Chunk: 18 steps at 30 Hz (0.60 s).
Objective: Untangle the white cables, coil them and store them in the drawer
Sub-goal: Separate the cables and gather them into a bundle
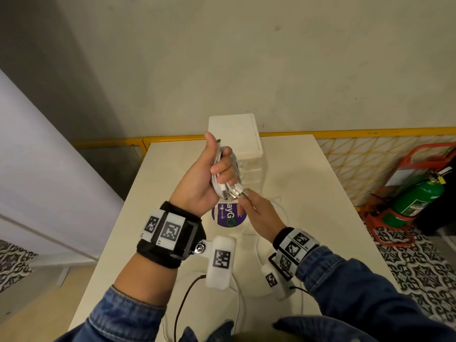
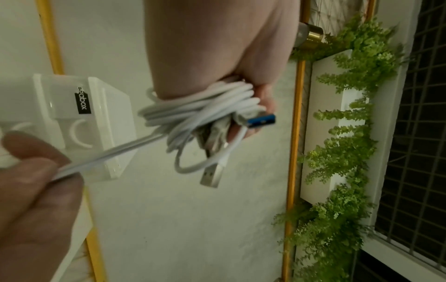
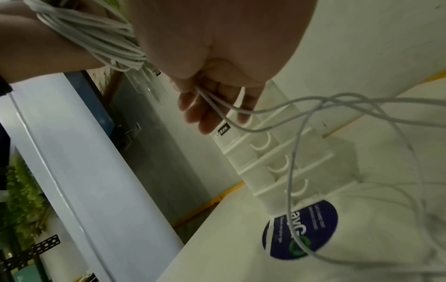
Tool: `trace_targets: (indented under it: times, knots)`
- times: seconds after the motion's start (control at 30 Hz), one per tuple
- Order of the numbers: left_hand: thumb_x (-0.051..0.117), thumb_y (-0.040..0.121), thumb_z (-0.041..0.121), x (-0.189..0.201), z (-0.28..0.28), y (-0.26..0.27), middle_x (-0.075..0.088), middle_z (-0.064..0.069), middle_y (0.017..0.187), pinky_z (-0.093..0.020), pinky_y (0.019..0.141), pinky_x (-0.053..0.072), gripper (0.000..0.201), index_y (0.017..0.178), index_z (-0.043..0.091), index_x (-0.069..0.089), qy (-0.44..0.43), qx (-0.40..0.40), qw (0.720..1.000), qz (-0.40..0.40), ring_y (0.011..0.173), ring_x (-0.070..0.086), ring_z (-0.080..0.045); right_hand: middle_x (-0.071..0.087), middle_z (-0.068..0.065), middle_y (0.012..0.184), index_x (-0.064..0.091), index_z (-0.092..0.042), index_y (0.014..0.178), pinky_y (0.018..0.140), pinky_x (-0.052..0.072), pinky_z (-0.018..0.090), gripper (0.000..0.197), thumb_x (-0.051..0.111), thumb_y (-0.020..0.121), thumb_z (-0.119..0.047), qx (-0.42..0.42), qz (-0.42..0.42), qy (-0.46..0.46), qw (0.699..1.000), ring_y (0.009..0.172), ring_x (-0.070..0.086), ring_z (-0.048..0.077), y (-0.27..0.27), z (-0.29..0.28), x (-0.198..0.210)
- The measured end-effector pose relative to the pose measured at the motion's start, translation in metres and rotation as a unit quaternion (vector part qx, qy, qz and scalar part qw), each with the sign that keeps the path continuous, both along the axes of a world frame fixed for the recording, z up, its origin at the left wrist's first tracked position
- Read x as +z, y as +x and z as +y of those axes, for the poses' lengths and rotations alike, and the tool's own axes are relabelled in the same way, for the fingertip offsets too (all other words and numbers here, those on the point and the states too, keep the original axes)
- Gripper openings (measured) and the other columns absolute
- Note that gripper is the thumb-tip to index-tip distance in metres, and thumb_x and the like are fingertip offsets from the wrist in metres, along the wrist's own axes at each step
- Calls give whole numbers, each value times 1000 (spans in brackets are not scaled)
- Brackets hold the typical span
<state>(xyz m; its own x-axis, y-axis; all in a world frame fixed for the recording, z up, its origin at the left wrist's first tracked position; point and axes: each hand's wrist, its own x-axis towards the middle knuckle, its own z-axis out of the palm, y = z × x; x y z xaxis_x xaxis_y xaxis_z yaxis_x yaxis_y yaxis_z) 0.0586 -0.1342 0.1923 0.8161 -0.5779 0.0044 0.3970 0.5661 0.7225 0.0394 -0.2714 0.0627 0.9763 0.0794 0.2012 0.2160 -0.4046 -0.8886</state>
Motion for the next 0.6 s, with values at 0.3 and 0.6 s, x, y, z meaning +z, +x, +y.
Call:
trace_targets:
  times: [0.3,0.6]
  knots:
    - [31,92,57,-13,9,16,34,9,45,-19,53,39,44,78,19,46,-79,198,977,20,44,36,-6,70,3,71,60,-3,72,77,46,33,32,59,85,-32,30,137,-98,985,69,62,15,1,-8,-16]
    - [34,98,40,-10,43,25,39,4,55,-24,54,43,33,82,15,47,30,438,893,-101,51,44,-12,50,-3,61,60,-19,72,58,34,24,17,60,88,-26,-3,158,21,987,48,41,1,-23,-28,-35]
